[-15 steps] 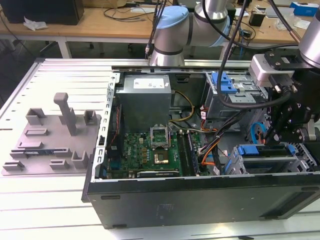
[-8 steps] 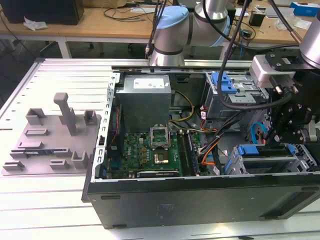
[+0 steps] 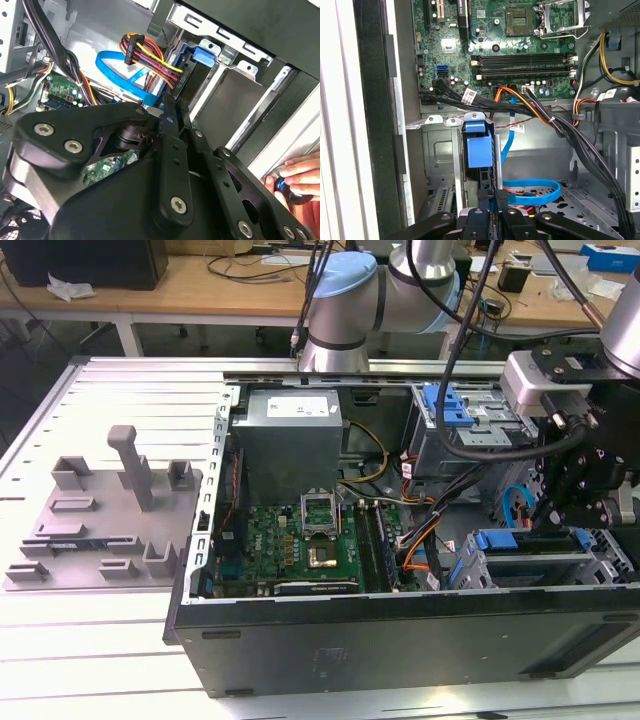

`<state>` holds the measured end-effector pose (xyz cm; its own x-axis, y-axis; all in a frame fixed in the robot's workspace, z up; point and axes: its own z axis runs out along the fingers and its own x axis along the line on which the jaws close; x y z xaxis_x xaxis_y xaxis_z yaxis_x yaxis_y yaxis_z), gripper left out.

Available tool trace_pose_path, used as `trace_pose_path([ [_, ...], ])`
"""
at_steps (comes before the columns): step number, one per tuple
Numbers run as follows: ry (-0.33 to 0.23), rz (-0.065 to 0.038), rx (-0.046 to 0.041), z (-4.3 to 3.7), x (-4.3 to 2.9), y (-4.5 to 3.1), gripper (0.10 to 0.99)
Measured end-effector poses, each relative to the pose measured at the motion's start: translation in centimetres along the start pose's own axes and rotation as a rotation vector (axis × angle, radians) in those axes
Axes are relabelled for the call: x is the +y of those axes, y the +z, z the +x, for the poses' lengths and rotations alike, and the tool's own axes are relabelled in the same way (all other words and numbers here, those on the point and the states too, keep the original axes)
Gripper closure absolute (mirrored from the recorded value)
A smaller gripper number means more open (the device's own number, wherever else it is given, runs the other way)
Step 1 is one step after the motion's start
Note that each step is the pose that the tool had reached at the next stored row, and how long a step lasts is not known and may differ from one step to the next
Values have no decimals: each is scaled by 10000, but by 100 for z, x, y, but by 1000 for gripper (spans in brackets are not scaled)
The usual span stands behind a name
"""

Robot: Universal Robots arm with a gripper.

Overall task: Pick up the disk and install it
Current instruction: 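Insert the second disk wire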

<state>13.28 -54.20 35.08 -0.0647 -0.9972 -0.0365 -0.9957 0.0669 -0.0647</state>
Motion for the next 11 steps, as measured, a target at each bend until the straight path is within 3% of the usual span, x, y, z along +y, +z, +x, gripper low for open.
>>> trace_pose_path([
  [11, 0, 0, 0, 0, -9, 33, 925],
])
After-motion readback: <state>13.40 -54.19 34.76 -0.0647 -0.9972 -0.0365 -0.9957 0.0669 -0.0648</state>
